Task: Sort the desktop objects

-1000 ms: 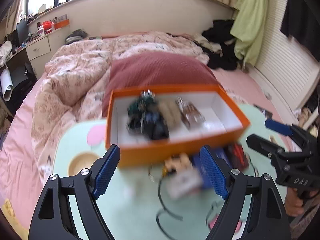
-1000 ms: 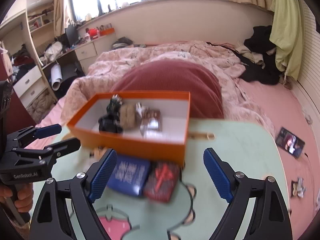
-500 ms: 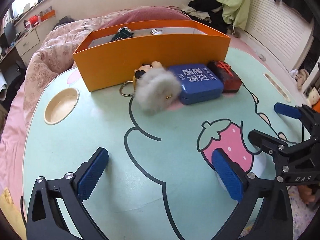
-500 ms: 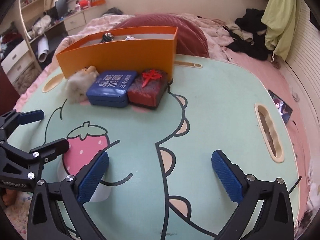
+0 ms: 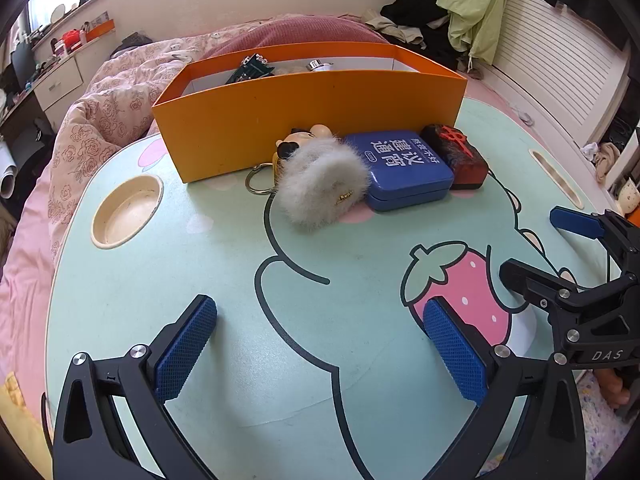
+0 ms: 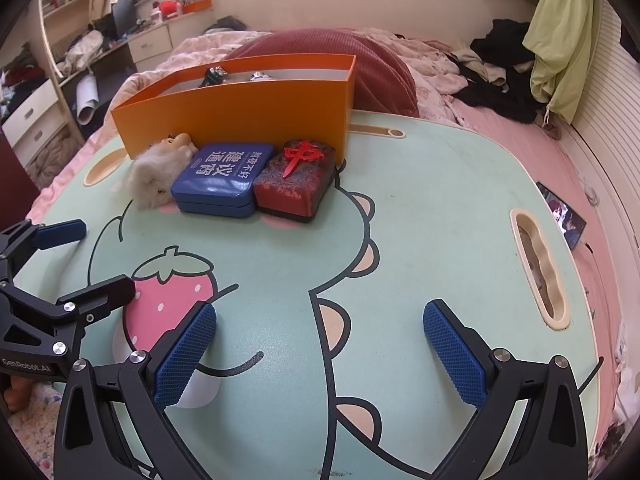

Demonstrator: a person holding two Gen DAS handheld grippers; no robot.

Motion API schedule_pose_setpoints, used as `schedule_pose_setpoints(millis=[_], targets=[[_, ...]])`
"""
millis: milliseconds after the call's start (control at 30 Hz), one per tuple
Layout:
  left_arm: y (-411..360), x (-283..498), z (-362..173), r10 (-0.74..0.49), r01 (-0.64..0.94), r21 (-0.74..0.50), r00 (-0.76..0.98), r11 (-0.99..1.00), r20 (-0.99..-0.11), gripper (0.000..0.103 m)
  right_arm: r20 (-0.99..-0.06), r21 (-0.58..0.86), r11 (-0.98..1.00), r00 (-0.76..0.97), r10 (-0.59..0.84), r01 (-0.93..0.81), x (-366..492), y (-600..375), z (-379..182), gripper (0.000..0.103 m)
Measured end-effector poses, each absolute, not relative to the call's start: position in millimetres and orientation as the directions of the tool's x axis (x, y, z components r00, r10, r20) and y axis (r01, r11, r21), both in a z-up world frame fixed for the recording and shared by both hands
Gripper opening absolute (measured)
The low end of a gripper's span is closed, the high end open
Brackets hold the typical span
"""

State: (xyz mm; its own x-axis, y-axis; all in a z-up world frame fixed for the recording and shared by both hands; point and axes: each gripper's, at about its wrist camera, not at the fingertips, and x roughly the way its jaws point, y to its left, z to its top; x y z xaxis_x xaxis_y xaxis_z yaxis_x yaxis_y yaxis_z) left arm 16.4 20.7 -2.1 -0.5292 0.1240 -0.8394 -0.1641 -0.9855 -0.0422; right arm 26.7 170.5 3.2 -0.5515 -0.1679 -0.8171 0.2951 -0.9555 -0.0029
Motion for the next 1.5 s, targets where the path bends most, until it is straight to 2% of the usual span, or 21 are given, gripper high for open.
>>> schedule_pose_setpoints(millis=[1133, 1200, 1267, 1400, 1500], targets=[[21.1, 17.2, -1.6, 0.124, -0.162, -0.044, -0.53, -0.986, -0.839, 0.103, -0.816, -0.006, -0.956, -0.554, -0.166, 0.295, 25.6, 170.6, 4.1, 0.103], [21.4, 15.8, -1.4, 0.127, -0.162, -0.047, -0.529, -0.986, -0.839, 0.103, -0.82, -0.001, -0.958, -0.548, -0.163, 0.287, 20.0, 171.6, 5.8, 0.102], [21.5, 15.9, -1.1, 0.129, -0.162, -0.05, -0.529, -0.986, -0.839, 0.103, -0.826, 0.064, -0.959, -0.524, -0.206, 0.275, 8.7, 176.2, 11.0, 0.095], [21.6, 15.8, -0.8, 0.129, -0.162, -0.05, -0.529, -0.986, -0.839, 0.103, -0.809, 0.214, -0.954, -0.51, -0.293, 0.208, -19.9, 183.6, 32.6, 0.092], [21.8, 16.2, -0.9, 0.129, -0.162, -0.05, -0.529, -0.986, -0.839, 0.103, -0.797, 0.163, -0.964, -0.548, -0.253, 0.208, -38.1, 170.5, 44.8, 0.088]])
